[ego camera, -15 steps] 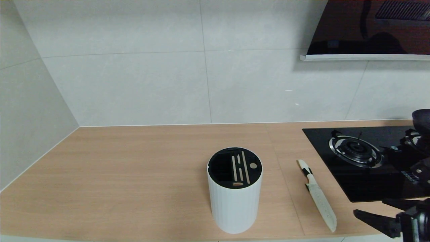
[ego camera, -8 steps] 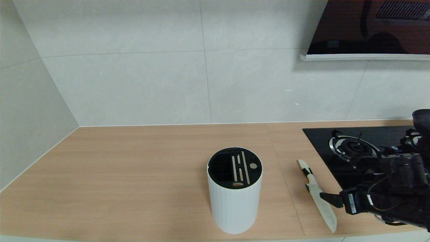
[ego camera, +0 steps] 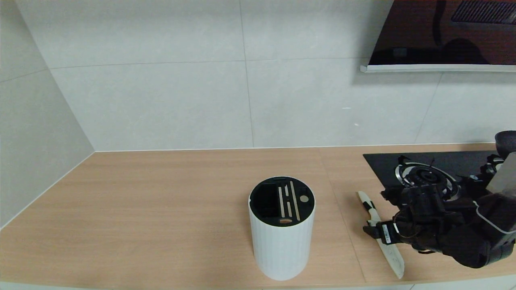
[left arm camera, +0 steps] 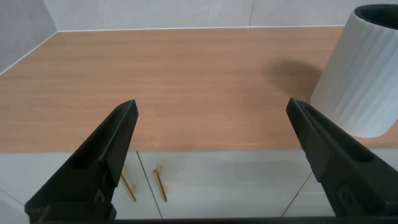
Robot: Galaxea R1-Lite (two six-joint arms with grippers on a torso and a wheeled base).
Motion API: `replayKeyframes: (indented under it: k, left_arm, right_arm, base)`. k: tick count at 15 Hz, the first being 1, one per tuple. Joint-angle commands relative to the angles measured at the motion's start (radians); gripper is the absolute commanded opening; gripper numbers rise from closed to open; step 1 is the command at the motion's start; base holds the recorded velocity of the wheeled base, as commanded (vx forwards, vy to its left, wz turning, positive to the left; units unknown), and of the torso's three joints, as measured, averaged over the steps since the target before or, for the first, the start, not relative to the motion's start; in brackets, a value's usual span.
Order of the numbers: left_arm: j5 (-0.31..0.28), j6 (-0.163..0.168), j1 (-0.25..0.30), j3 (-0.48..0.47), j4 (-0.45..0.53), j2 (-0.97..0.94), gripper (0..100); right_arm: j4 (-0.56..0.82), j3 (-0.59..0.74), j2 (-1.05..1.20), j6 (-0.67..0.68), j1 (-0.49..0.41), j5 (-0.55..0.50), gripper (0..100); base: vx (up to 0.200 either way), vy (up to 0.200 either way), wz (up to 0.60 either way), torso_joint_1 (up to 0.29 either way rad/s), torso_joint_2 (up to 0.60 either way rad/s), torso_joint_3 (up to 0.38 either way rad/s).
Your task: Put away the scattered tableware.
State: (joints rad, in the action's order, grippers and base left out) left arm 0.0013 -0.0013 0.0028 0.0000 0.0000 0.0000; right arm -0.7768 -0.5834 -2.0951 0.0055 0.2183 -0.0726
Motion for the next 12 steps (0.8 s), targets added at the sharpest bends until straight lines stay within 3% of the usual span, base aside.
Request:
replayKeyframes:
  k: [1, 12]
  left_arm:
    - [0.000, 0.000, 0.000, 0.000, 0.000, 0.002, 100]
    - [0.000, 0.000, 0.000, 0.000, 0.000, 0.002, 100]
  right_arm:
    - [-0.004, -0.021, -0.057, 0.001, 0.000, -0.023, 100]
    - [-0.006, -0.087, -0.106, 0.062, -0.020, -0.027, 100]
  base:
    - [0.000, 0.000, 0.00, 0.000, 0.00, 0.000]
    - [0.000, 0.000, 0.00, 0.000, 0.00, 0.000]
